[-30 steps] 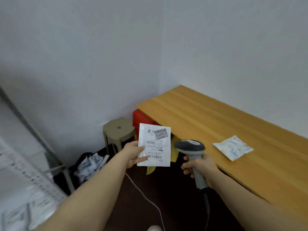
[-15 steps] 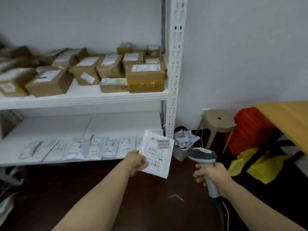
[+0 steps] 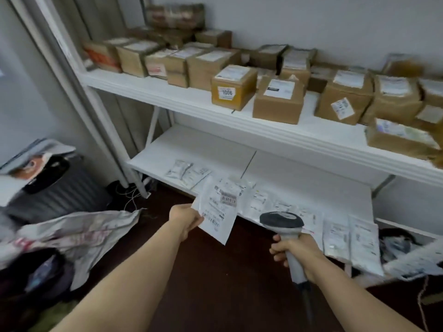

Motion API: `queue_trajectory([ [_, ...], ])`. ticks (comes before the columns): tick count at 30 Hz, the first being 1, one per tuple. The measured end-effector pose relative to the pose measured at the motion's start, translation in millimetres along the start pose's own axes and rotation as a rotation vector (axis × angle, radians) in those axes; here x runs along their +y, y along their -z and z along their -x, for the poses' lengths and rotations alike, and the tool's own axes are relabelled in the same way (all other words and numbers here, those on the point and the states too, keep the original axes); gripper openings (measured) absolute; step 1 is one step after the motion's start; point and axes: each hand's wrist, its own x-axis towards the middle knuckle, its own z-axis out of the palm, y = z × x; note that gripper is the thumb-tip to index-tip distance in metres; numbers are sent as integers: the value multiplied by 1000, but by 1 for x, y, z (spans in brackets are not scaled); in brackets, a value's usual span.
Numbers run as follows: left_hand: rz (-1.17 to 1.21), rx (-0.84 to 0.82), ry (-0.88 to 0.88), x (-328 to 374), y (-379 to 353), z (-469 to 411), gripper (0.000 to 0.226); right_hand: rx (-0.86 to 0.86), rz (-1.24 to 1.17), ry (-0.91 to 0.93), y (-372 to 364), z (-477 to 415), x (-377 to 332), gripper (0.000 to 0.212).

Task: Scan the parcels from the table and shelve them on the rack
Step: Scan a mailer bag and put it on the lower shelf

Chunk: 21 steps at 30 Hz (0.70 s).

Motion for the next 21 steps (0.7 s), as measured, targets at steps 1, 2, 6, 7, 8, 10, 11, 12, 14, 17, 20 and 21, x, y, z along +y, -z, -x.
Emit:
queue_trajectory([
  [1, 34, 36, -9, 10, 12, -15, 38, -20, 16, -7, -18, -12, -9, 18],
  [2, 65, 69, -15, 20, 24, -31, 35, -40, 29, -13, -36, -25, -18, 18],
  [6, 179, 196, -22, 59, 55, -103, 26, -125, 59, -30, -96, -82, -53, 20],
  [7, 210, 227, -15, 69, 59, -122, 27, -140, 62, -32, -110, -99, -62, 20],
  [8, 244, 255, -7, 79, 64, -140, 28, -154, 62, -33, -123, -117, -71, 20],
  [10, 313, 303, 10, 97, 73, -178, 34, -184, 57, -39, -149, -154, -89, 20],
  [11, 346, 321, 17, 106, 77, -199, 37, -201, 58, -45, -162, -173, -99, 20],
  [12, 370, 344, 21, 114, 81, -218, 40, -214, 59, -56, -175, -192, -107, 20],
  [14, 416, 384, 30, 126, 88, -256, 40, -227, 60, -78, -201, -225, -120, 17],
  [17, 460, 421, 54, 139, 95, -309, 25, -241, 67, -106, -239, -272, -137, 14],
  [20, 552, 408, 83, 151, 104, -364, 22, -253, 79, -130, -273, -313, -145, 16],
  [21, 566, 392, 99, 155, 107, -383, 19, -259, 81, -143, -284, -327, -146, 16],
])
